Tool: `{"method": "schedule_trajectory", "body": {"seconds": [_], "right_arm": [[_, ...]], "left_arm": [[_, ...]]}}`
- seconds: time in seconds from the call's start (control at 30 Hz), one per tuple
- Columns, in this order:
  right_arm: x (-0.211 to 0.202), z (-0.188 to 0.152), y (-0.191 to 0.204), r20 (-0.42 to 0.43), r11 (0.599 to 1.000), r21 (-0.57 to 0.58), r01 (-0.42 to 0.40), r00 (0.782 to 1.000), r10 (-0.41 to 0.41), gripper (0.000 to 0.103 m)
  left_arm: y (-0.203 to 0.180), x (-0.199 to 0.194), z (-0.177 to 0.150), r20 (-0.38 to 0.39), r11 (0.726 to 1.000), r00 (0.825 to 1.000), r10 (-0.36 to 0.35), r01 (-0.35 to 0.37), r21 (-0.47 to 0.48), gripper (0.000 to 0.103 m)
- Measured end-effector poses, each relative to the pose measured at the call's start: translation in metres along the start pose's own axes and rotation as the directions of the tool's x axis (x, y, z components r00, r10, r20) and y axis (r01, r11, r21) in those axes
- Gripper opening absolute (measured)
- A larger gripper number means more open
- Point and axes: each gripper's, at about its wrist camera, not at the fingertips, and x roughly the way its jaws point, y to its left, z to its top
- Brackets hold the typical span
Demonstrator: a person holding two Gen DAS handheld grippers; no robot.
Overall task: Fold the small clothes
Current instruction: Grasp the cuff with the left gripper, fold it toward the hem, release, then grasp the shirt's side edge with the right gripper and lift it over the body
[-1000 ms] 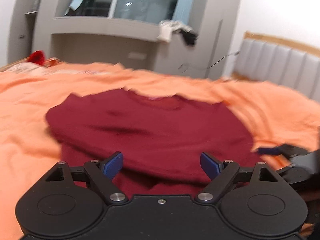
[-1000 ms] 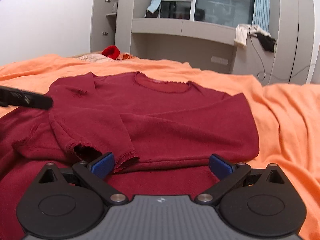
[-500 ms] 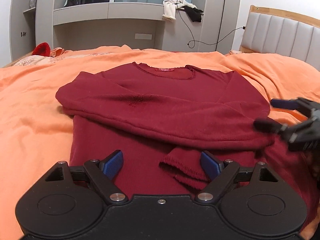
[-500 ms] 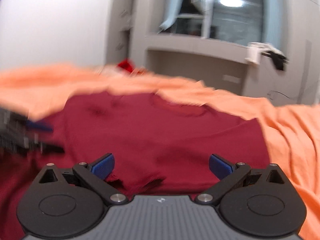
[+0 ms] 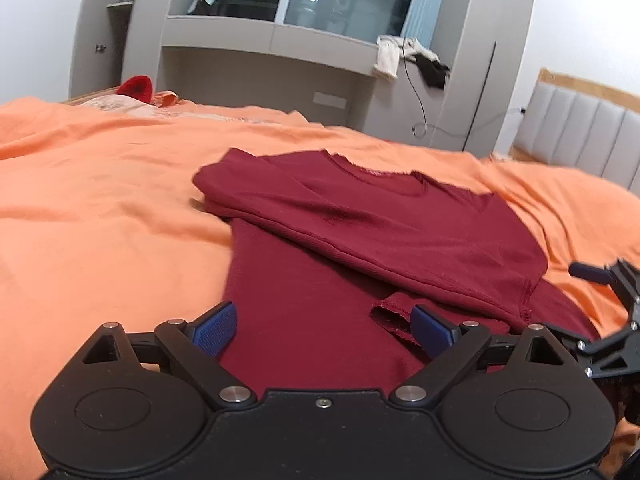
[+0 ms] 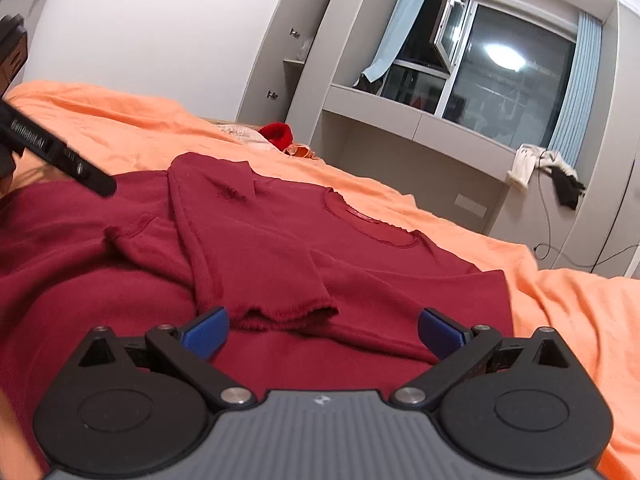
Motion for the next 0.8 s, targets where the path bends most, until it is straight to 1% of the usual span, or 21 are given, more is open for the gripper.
{"method": "schedule_trajectory", "body": {"seconds": [0.03,0.07,0.1,0.2,0.37,0.47,0.6,0.67,0.73,0.8], "right_arm": [[-0.005,-0.003,0.001,0.003,1.000,-0.005,0.003,1.000,-0.003,0.103],[-0.011,-0.006,0.003,0.008,1.000,-0.010,0.006,1.000,-0.006,0.103],[-0.016,-0.010,0.004,0.012,1.000,-0.014,0.005,1.000,-0.005,0.103],[-0.035,-0.022,0.010,0.016,0.999,-0.038,0.004,1.000,-0.004,0.103],[-0.064,-0.041,0.017,0.027,0.999,-0.052,0.016,1.000,-0.014,0.103],[-0.082,-0.051,0.021,0.021,0.998,-0.055,0.017,1.000,-0.016,0.103],[-0.104,-0.064,0.041,0.027,0.987,-0.162,0.025,0.999,-0.021,0.103],[-0.112,-0.072,0.053,0.042,0.972,-0.235,0.026,0.999,-0.016,0.103],[-0.114,-0.078,0.066,0.041,0.947,-0.320,0.019,0.999,-0.006,0.103],[-0.112,-0.086,0.080,0.028,0.913,-0.408,0.023,1.000,-0.013,0.103]], "left_arm": [[0.001,-0.004,-0.002,0.010,1.000,1.000,0.023,-0.023,0.000,0.103],[0.001,-0.009,-0.005,0.022,0.999,0.998,0.051,-0.051,-0.001,0.102],[0.002,-0.013,-0.008,0.030,0.998,0.998,0.063,-0.063,-0.003,0.102],[0.004,-0.023,-0.018,0.032,0.998,0.997,0.067,-0.067,-0.013,0.102],[-0.009,-0.039,-0.034,0.062,0.991,0.992,0.112,-0.117,0.067,0.102],[-0.013,-0.048,-0.043,0.068,0.988,0.989,0.128,-0.134,0.083,0.102],[-0.015,-0.064,-0.053,0.091,0.988,0.987,0.134,-0.140,0.066,0.102],[-0.016,-0.078,-0.060,0.144,0.988,0.979,0.142,-0.149,0.038,0.102],[-0.019,-0.090,-0.066,0.182,0.990,0.975,0.130,-0.138,0.035,0.102],[-0.024,-0.097,-0.071,0.206,0.990,0.971,0.122,-0.135,0.048,0.102]]}}
